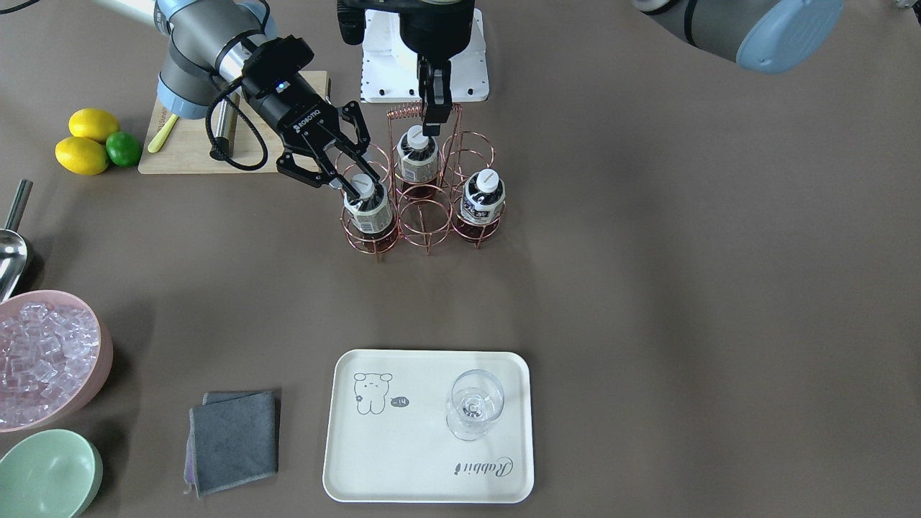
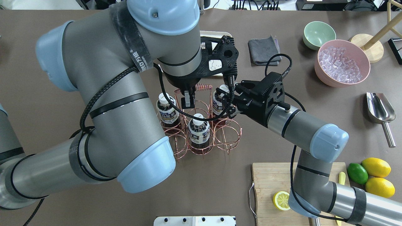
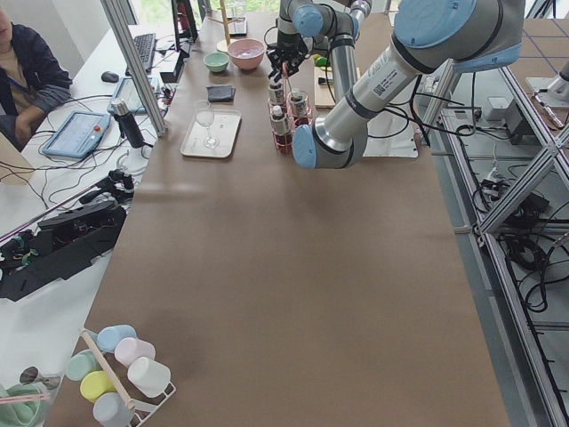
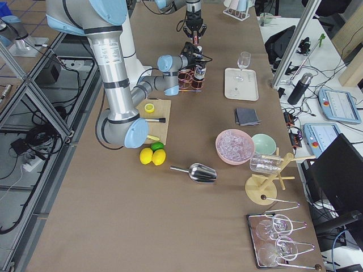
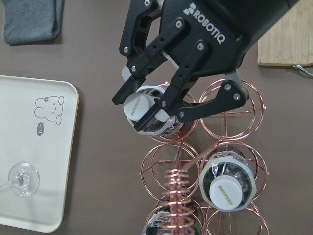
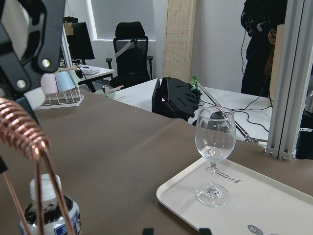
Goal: Take tea from basket to plate
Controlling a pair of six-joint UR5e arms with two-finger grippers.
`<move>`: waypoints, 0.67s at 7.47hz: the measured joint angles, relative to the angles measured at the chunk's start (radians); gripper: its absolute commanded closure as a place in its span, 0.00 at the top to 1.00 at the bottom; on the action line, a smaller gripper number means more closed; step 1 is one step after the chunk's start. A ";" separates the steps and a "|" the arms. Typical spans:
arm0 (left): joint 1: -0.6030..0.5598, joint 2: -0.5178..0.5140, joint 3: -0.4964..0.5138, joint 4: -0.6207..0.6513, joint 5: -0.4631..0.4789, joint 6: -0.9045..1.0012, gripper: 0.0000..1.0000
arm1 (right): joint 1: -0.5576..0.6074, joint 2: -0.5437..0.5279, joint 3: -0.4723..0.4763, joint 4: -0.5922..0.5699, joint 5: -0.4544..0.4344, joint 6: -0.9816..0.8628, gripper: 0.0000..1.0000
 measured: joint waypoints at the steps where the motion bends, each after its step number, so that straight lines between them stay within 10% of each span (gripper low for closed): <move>1: 0.000 0.001 0.000 0.000 0.000 0.000 0.00 | 0.007 0.000 0.014 -0.010 0.001 -0.006 0.00; 5: 0.000 0.001 0.000 0.000 0.001 0.001 0.00 | 0.085 0.005 0.149 -0.171 0.068 -0.037 0.00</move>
